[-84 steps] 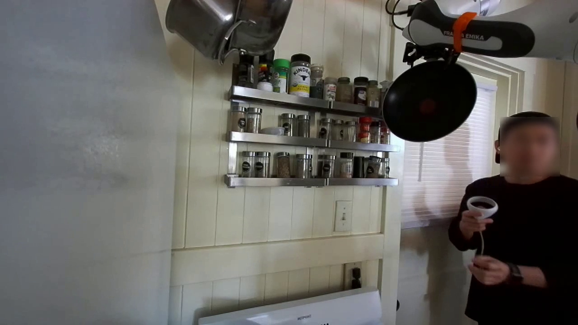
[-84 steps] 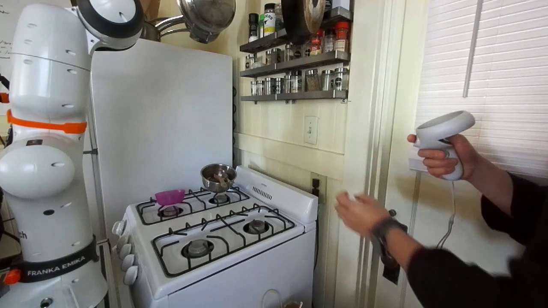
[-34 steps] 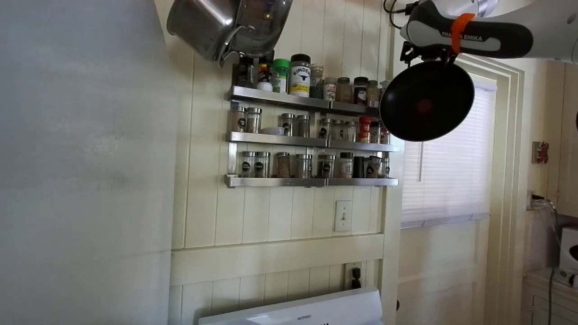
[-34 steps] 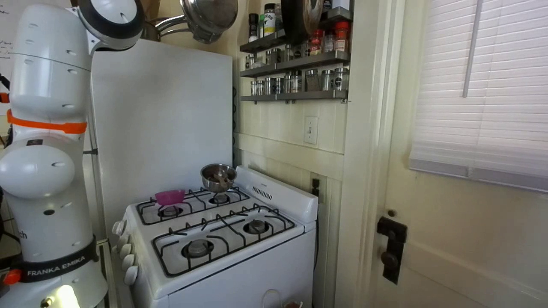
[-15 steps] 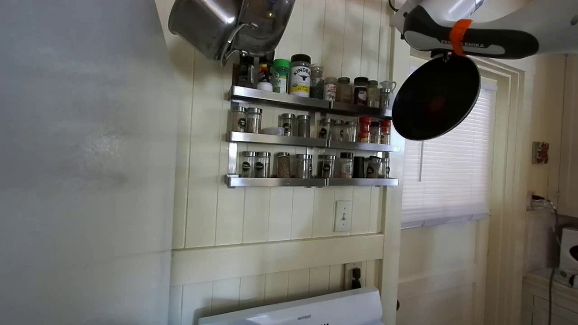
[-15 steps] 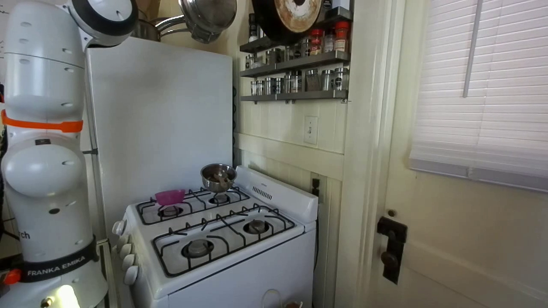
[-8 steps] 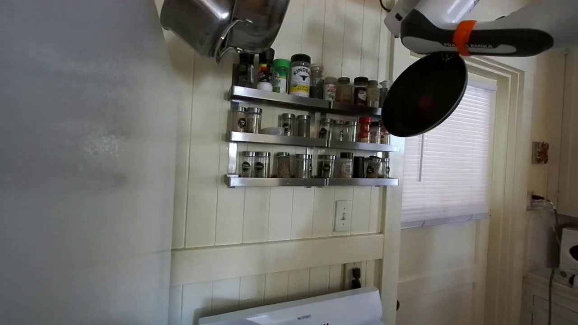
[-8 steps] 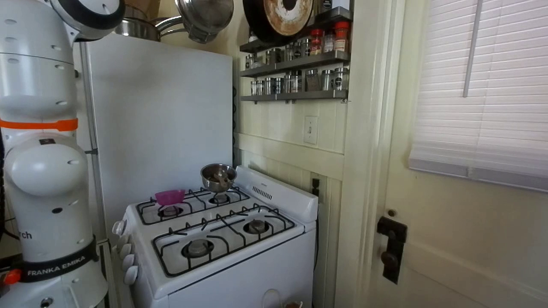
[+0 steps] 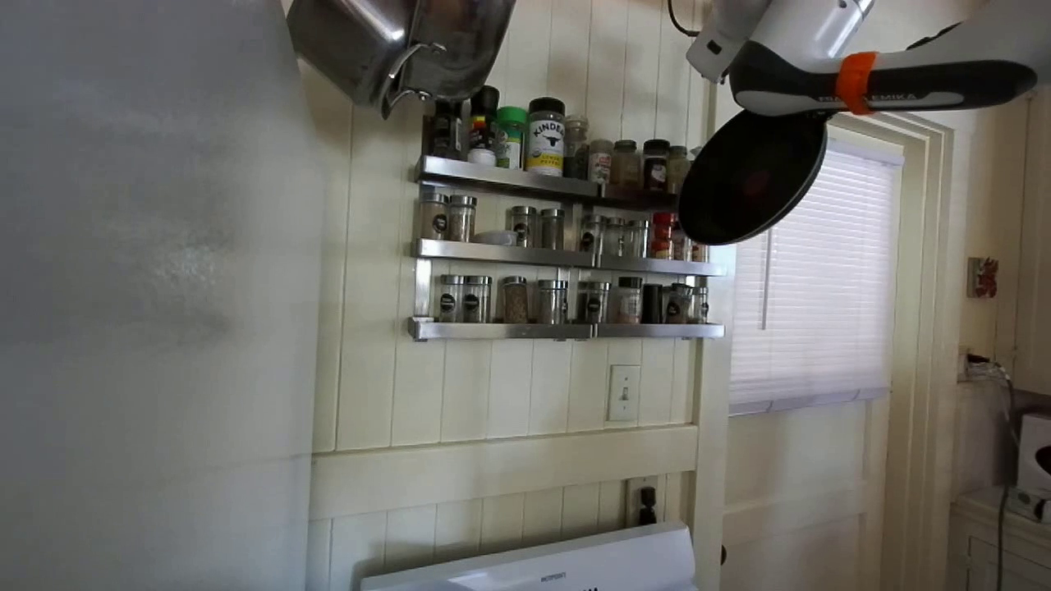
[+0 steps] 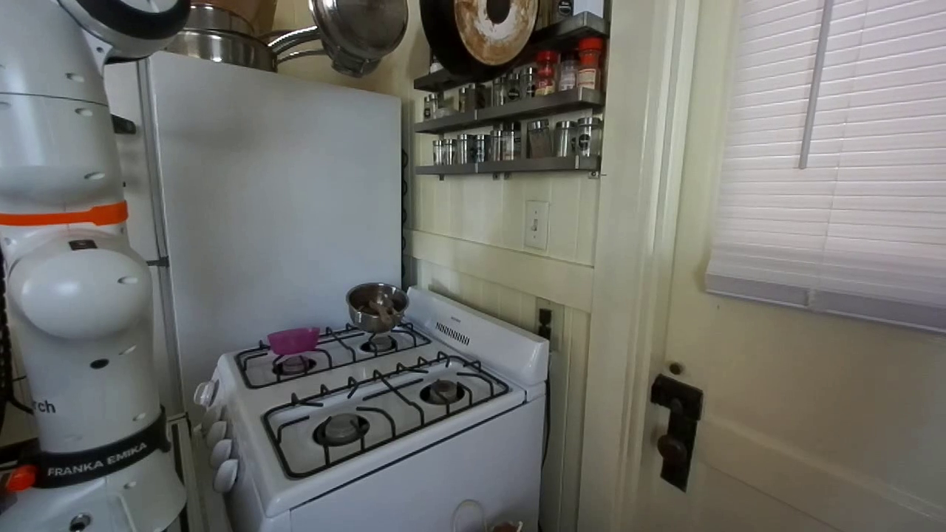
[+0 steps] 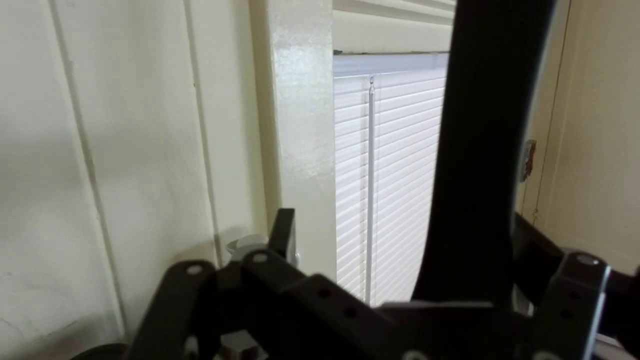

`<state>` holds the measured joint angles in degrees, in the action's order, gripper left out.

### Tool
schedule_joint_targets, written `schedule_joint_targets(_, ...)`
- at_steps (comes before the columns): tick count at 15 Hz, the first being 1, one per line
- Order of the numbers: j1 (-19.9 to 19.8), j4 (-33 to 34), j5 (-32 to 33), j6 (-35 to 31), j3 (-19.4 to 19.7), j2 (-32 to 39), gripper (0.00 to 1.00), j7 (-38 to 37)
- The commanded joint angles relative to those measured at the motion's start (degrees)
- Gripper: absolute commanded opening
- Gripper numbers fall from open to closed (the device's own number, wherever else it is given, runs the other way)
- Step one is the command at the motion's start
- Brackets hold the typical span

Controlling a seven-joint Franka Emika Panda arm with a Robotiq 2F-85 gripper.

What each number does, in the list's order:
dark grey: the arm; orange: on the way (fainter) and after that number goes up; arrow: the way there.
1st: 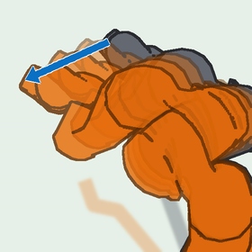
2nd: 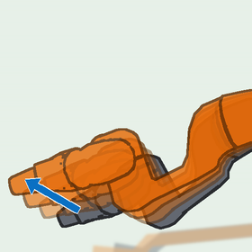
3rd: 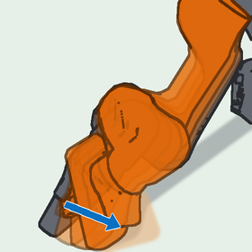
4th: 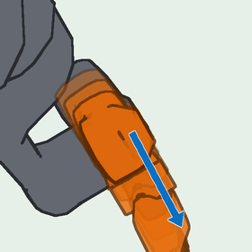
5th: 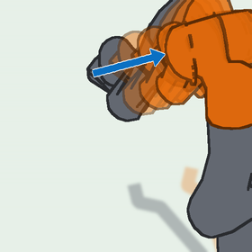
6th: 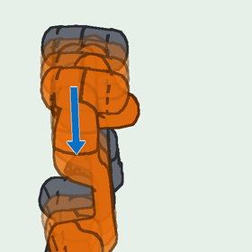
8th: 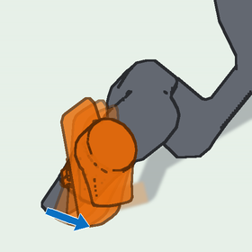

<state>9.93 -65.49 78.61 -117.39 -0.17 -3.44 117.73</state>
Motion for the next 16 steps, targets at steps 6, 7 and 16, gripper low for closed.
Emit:
schedule_joint_targets(6,-0.19,-11.67,21.97,8.1,-2.49,-4.67,1.0,-8.87)
schedule_joint_targets(7,0.03,-13.68,19.94,5.45,-2.04,-6.19,1.0,-7.72)
schedule_joint_targets(16,-1.56,-27.9,-0.19,-13.72,0.79,-20.14,1.0,4.46)
